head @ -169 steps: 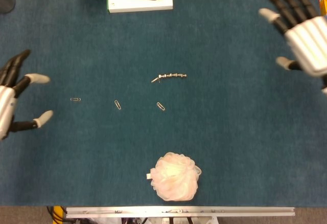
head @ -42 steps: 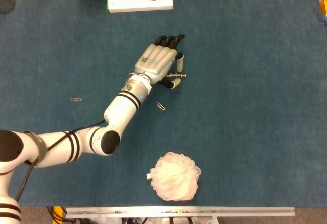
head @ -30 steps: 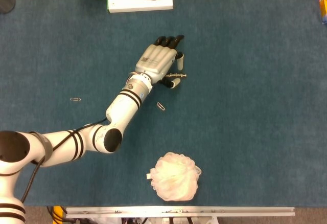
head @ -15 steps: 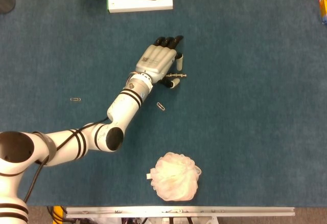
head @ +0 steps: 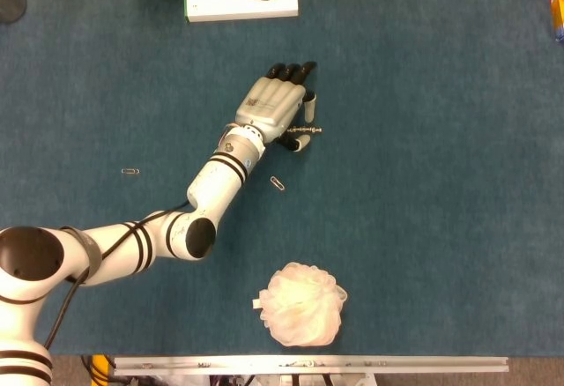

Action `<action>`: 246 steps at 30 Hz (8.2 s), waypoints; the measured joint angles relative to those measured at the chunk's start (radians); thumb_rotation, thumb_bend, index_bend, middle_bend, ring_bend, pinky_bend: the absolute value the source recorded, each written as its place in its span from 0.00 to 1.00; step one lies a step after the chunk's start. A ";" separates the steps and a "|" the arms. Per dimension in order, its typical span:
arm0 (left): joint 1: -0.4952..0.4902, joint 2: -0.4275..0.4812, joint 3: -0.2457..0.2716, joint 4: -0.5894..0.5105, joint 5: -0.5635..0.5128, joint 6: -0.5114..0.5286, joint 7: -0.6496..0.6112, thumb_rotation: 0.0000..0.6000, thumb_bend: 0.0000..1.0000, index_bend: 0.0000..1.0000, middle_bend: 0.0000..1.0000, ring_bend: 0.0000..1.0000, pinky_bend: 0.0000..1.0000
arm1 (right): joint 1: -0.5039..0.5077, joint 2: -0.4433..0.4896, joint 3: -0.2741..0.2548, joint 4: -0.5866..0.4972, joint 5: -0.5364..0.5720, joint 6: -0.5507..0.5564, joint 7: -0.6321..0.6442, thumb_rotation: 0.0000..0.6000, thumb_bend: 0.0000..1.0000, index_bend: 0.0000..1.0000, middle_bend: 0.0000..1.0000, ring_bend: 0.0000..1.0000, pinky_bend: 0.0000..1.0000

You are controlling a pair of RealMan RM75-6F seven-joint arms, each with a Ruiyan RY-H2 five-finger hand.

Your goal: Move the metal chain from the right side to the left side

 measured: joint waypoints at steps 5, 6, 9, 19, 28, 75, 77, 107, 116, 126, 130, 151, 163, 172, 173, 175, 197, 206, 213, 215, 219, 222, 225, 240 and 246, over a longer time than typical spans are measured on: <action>-0.004 -0.011 -0.002 0.018 -0.005 -0.006 0.001 1.00 0.28 0.46 0.00 0.00 0.03 | 0.001 -0.001 -0.001 0.004 0.000 -0.004 0.003 1.00 0.03 0.29 0.11 0.00 0.04; -0.004 -0.013 -0.003 0.021 -0.005 -0.007 0.001 1.00 0.28 0.46 0.00 0.00 0.03 | 0.001 -0.001 -0.001 0.004 0.001 -0.006 0.003 1.00 0.03 0.29 0.11 0.00 0.04; -0.007 -0.016 -0.004 0.031 -0.005 -0.013 0.001 1.00 0.28 0.46 0.00 0.00 0.03 | 0.002 -0.002 -0.001 0.007 0.002 -0.010 0.005 1.00 0.03 0.30 0.11 0.00 0.04; -0.010 -0.026 -0.005 0.056 -0.011 -0.029 -0.001 1.00 0.28 0.47 0.00 0.00 0.03 | 0.007 -0.007 -0.002 0.014 0.001 -0.021 0.012 1.00 0.03 0.30 0.11 0.00 0.04; -0.005 -0.030 -0.007 0.065 -0.002 -0.031 -0.010 1.00 0.28 0.50 0.00 0.00 0.03 | 0.009 -0.012 -0.004 0.021 0.003 -0.027 0.017 1.00 0.03 0.30 0.11 0.00 0.04; -0.009 -0.043 -0.014 0.088 -0.008 -0.045 -0.005 1.00 0.28 0.55 0.00 0.00 0.03 | 0.016 -0.030 -0.013 0.037 -0.005 -0.040 0.038 1.00 0.03 0.30 0.11 0.00 0.04; -0.010 -0.044 -0.015 0.091 -0.009 -0.047 -0.005 1.00 0.28 0.55 0.00 0.00 0.03 | 0.017 -0.030 -0.013 0.038 -0.005 -0.041 0.039 1.00 0.03 0.30 0.11 0.00 0.04; -0.019 -0.032 -0.003 0.084 -0.044 -0.069 0.007 1.00 0.37 0.55 0.00 0.00 0.03 | 0.020 -0.035 -0.018 0.042 -0.010 -0.042 0.047 1.00 0.03 0.30 0.11 0.00 0.04; -0.005 -0.018 0.001 0.049 -0.025 -0.042 -0.002 1.00 0.38 0.56 0.00 0.00 0.03 | 0.015 -0.031 -0.018 0.041 -0.013 -0.027 0.051 1.00 0.03 0.30 0.11 0.00 0.04; 0.049 0.048 0.012 -0.087 0.031 0.045 -0.020 1.00 0.38 0.56 0.00 0.00 0.03 | 0.005 -0.021 -0.018 0.023 -0.019 -0.005 0.046 1.00 0.03 0.30 0.11 0.00 0.04; 0.085 0.093 0.020 -0.169 0.063 0.097 -0.032 1.00 0.38 0.56 0.00 0.00 0.03 | 0.003 -0.018 -0.019 0.015 -0.019 -0.003 0.041 1.00 0.03 0.30 0.11 0.00 0.04; 0.236 0.260 0.061 -0.466 0.165 0.245 -0.099 1.00 0.38 0.57 0.00 0.00 0.03 | -0.001 0.005 -0.026 -0.041 -0.041 0.015 0.006 1.00 0.03 0.30 0.11 0.00 0.04; 0.285 0.262 0.088 -0.422 0.159 0.236 -0.139 1.00 0.38 0.57 0.00 0.00 0.03 | 0.013 0.009 -0.029 -0.071 -0.053 -0.003 -0.023 1.00 0.03 0.30 0.11 0.00 0.04; 0.317 0.269 0.107 -0.422 0.169 0.239 -0.145 1.00 0.38 0.57 0.00 0.00 0.03 | 0.026 0.008 -0.029 -0.084 -0.057 -0.018 -0.037 1.00 0.03 0.30 0.11 0.00 0.04; 0.320 0.268 0.109 -0.421 0.169 0.239 -0.145 1.00 0.38 0.57 0.00 0.00 0.03 | 0.027 0.008 -0.030 -0.085 -0.057 -0.019 -0.037 1.00 0.03 0.30 0.11 0.00 0.04; 0.325 0.264 0.114 -0.417 0.168 0.237 -0.142 1.00 0.38 0.57 0.00 0.00 0.03 | 0.027 0.008 -0.030 -0.087 -0.058 -0.019 -0.039 1.00 0.03 0.30 0.11 0.00 0.04; 0.356 0.239 0.115 -0.354 0.142 0.210 -0.127 1.00 0.38 0.58 0.00 0.00 0.03 | 0.031 0.004 -0.038 -0.094 -0.058 -0.030 -0.048 1.00 0.03 0.30 0.11 0.00 0.04; 0.366 0.241 0.115 -0.363 0.148 0.211 -0.122 1.00 0.38 0.58 0.00 0.00 0.03 | 0.032 0.007 -0.038 -0.101 -0.059 -0.029 -0.053 1.00 0.03 0.30 0.11 0.00 0.04; 0.370 0.231 0.119 -0.359 0.162 0.225 -0.103 1.00 0.38 0.59 0.00 0.00 0.00 | 0.032 0.006 -0.039 -0.101 -0.059 -0.028 -0.052 1.00 0.03 0.30 0.11 0.00 0.04; 0.371 0.228 0.120 -0.357 0.165 0.228 -0.094 1.00 0.38 0.59 0.00 0.00 0.00 | 0.032 0.007 -0.039 -0.101 -0.059 -0.028 -0.051 1.00 0.03 0.30 0.11 0.00 0.04; 0.373 0.224 0.121 -0.354 0.166 0.234 -0.081 1.00 0.38 0.59 0.00 0.00 0.00 | 0.031 0.006 -0.039 -0.100 -0.057 -0.027 -0.049 1.00 0.03 0.30 0.11 0.00 0.04; 0.376 0.228 0.120 -0.365 0.172 0.240 -0.077 1.00 0.38 0.60 0.00 0.00 0.00 | 0.032 0.006 -0.039 -0.098 -0.057 -0.028 -0.048 1.00 0.03 0.30 0.11 0.00 0.04; 0.378 0.239 0.118 -0.387 0.182 0.248 -0.071 1.00 0.38 0.60 0.00 0.00 0.00 | 0.033 0.003 -0.038 -0.096 -0.057 -0.029 -0.045 1.00 0.03 0.30 0.11 0.00 0.04; 0.386 0.292 0.114 -0.470 0.205 0.284 -0.029 1.00 0.38 0.60 0.00 0.00 0.00 | 0.040 -0.007 -0.039 -0.083 -0.062 -0.033 -0.030 1.00 0.03 0.30 0.11 0.00 0.04; 0.387 0.300 0.106 -0.480 0.200 0.294 -0.019 1.00 0.38 0.60 0.00 0.00 0.00 | 0.043 -0.009 -0.040 -0.081 -0.063 -0.033 -0.027 1.00 0.03 0.30 0.11 0.00 0.04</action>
